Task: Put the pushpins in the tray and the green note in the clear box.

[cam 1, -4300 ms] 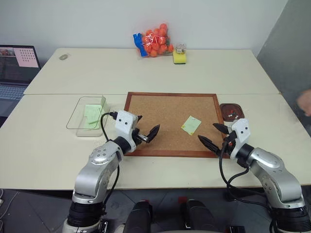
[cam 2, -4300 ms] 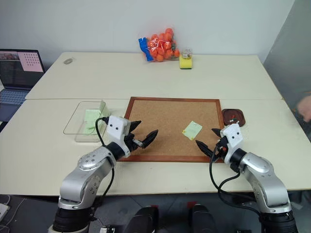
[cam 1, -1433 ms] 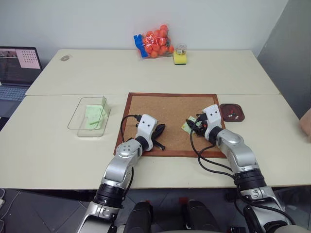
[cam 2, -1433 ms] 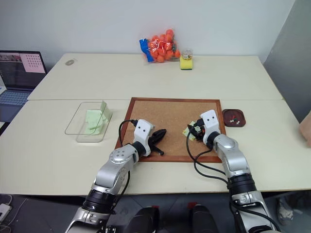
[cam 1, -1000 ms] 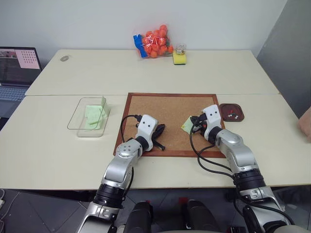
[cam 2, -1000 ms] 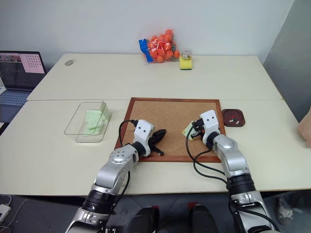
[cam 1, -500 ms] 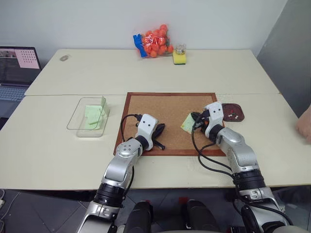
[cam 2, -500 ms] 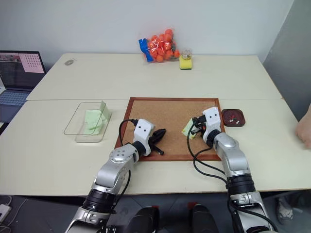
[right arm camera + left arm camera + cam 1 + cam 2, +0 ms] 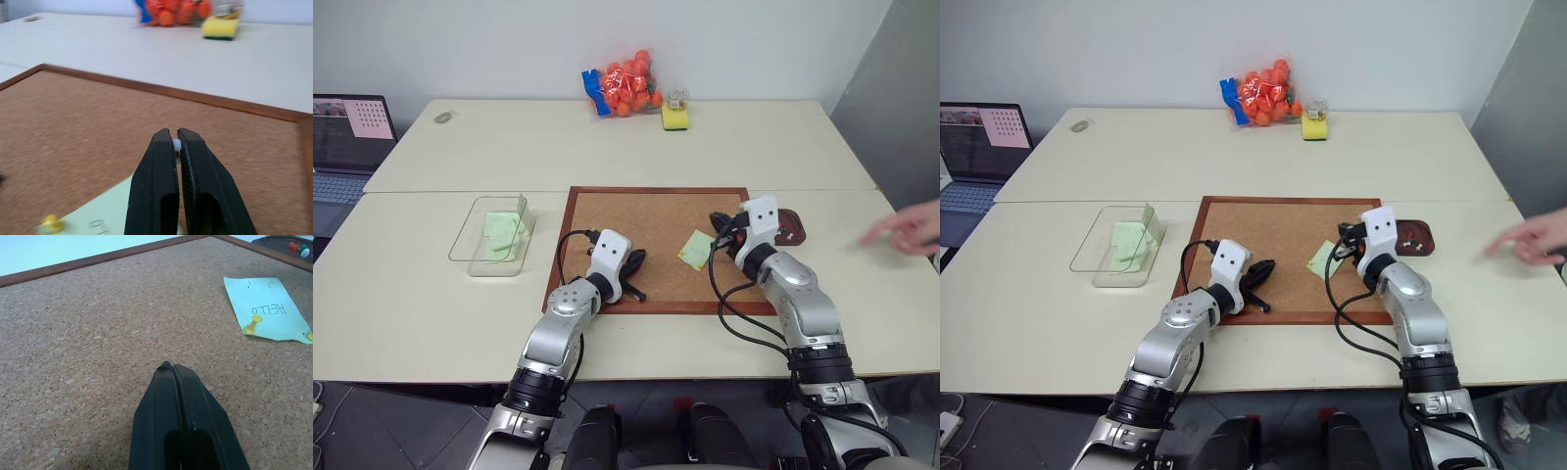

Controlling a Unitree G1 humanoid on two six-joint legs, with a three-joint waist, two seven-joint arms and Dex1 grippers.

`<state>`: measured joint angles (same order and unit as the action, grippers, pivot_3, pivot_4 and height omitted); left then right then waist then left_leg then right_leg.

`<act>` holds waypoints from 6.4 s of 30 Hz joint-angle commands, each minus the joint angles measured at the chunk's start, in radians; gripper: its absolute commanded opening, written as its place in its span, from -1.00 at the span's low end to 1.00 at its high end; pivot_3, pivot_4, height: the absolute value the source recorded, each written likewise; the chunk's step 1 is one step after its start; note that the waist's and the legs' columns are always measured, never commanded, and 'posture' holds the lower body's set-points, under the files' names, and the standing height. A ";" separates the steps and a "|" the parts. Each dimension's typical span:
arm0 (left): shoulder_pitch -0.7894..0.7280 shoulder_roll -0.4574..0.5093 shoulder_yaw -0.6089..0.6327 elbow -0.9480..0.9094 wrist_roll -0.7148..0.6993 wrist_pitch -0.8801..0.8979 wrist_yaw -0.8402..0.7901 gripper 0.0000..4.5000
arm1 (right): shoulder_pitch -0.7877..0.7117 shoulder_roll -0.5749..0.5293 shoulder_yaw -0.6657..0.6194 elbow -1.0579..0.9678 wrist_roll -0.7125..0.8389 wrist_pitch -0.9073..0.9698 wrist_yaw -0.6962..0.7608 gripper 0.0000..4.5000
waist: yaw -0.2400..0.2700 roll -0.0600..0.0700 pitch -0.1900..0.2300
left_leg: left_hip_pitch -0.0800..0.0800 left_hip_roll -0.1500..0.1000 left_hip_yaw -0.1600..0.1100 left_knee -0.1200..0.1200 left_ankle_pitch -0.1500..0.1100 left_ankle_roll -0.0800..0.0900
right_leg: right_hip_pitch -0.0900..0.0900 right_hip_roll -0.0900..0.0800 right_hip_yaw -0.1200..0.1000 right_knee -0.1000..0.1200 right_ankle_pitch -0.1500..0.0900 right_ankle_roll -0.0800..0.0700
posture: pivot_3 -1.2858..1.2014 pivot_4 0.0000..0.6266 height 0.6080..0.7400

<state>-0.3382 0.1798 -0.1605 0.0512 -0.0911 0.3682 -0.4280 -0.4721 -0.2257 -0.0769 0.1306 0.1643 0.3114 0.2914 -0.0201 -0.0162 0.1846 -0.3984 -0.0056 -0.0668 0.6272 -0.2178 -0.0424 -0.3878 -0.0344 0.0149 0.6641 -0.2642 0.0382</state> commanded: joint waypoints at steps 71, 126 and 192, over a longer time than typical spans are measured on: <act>0.008 -0.037 -0.005 0.001 0.002 0.033 0.011 -1.00 | 0.156 -0.192 0.179 -0.049 0.075 -0.105 0.509 0.79 | 0.003 0.000 0.000 | 0.000 0.000 -0.001 0.000 0.000 0.000 | 0.001 0.000 -0.001 -0.002 -0.001 0.003 | 0.03 -0.52 1.00; -0.001 -0.051 -0.008 0.009 0.003 0.033 0.000 -1.00 | 0.132 -0.181 0.047 -0.109 0.144 -0.076 0.424 -0.97 | 0.005 0.000 0.000 | -0.001 -0.001 -0.001 0.000 0.000 0.000 | 0.000 0.000 -0.001 -0.002 -0.001 0.003 | 0.03 -0.52 1.00; -0.011 -0.057 -0.008 0.014 0.007 0.028 0.005 -1.00 | 0.081 -0.132 0.170 -0.014 0.064 -0.193 0.442 1.00 | 0.012 0.000 0.000 | -0.001 -0.001 0.000 0.000 0.000 0.000 | 0.000 -0.001 0.000 -0.002 0.000 0.002 | 0.03 -0.52 1.00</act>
<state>-0.3546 0.1307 -0.1519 0.0600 -0.0880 0.3936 -0.4242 -0.3800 -0.3625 0.0765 0.1205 0.2454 0.1388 0.7187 -0.0082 -0.0162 0.1847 -0.3991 -0.0062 -0.0665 0.6276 -0.2177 -0.0422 -0.3875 -0.0351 0.0149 0.6626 -0.2645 0.0402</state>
